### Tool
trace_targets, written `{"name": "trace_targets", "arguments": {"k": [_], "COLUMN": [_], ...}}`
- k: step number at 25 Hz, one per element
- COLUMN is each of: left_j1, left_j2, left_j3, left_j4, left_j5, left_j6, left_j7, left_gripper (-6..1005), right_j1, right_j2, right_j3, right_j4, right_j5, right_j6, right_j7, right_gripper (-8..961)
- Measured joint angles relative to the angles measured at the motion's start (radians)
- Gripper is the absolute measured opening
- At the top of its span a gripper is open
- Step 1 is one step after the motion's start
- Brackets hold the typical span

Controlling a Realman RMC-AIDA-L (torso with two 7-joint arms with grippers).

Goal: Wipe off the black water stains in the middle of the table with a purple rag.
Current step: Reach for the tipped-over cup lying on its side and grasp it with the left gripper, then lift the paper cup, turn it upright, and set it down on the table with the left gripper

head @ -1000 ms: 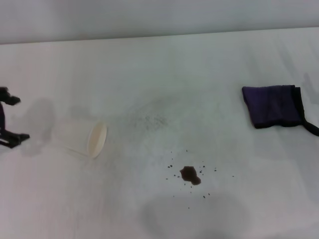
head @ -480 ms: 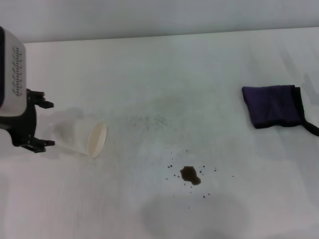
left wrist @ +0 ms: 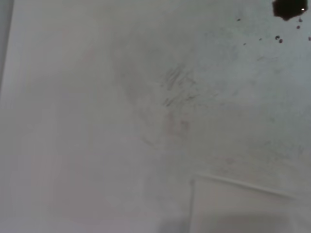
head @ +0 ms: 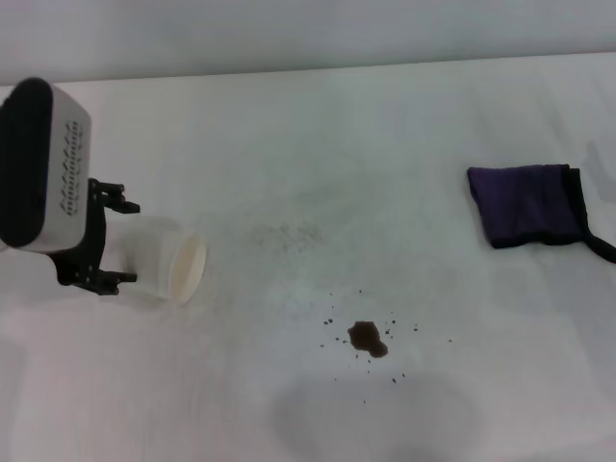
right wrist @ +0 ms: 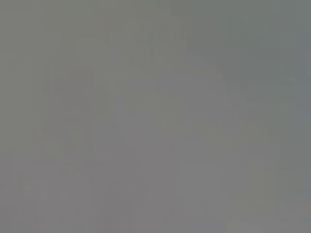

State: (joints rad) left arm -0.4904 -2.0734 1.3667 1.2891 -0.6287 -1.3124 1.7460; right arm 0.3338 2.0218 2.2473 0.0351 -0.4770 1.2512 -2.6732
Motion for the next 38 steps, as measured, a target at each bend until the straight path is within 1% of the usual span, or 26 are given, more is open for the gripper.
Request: {"name": "trace_targets", "arguments": {"k": [5, 13, 20, 24, 26, 29, 30, 32, 33, 34, 35, 38], "left_j1": [0.001, 0.002, 0.002, 0.012, 0.027, 0.058, 0.069, 0.081, 0.087, 0.096, 0.103, 0.137], "left_j2": [-0.002, -0.002, -0.004, -0.004, -0.003, -0.002, -0.001, -0.001, -0.001, -0.001, -0.001, -0.002], "left_j3": [0.006, 0.005, 0.004, -0.002, -0.011, -0.056, -0.087, -0.123, -0.139, -0.162, -0.172, -0.183], "left_j4": [-0.077, -0.144, -0.166, -0.165, -0.150, -0.121, -0.118, -0.130, -0.146, -0.179, -0.207, -0.328], "left_j5": [-0.042, -0.084, -0.099, -0.150, -0.201, -0.315, -0.383, -0.482, -0.531, -0.614, -0.664, -0.880], "left_j6": [0.057, 0.107, 0.123, 0.141, 0.145, 0.156, 0.156, 0.153, 0.150, 0.147, 0.142, 0.136], "left_j7": [0.047, 0.082, 0.085, 0.086, 0.093, 0.127, 0.147, 0.171, 0.187, 0.227, 0.257, 0.405], "left_gripper": [844, 818, 773, 717, 699, 687, 683, 674, 670, 666, 662, 646], "right_j1": [-0.009, -0.022, -0.022, -0.022, -0.022, -0.021, -0.020, -0.019, -0.019, -0.018, -0.018, -0.015], "right_j2": [0.000, -0.001, -0.002, -0.002, -0.002, -0.003, -0.003, -0.003, -0.003, -0.004, -0.004, -0.005], "right_j3": [0.000, 0.000, 0.000, 0.000, 0.000, 0.000, 0.000, 0.000, 0.000, 0.000, 0.000, 0.001], "right_j4": [0.000, -0.001, -0.001, -0.001, 0.000, 0.003, 0.005, 0.008, 0.009, 0.010, 0.010, 0.012], "right_j5": [0.000, 0.000, 0.000, 0.000, -0.002, -0.009, -0.011, -0.012, -0.012, -0.012, -0.012, -0.012], "right_j6": [0.025, 0.061, 0.062, 0.062, 0.063, 0.063, 0.064, 0.064, 0.064, 0.064, 0.064, 0.064], "right_j7": [0.009, 0.010, 0.010, 0.010, 0.010, 0.009, 0.007, 0.003, 0.002, 0.000, -0.002, -0.011], "right_gripper": [857, 857, 857, 857, 857, 857, 857, 857, 857, 857, 857, 857]}}
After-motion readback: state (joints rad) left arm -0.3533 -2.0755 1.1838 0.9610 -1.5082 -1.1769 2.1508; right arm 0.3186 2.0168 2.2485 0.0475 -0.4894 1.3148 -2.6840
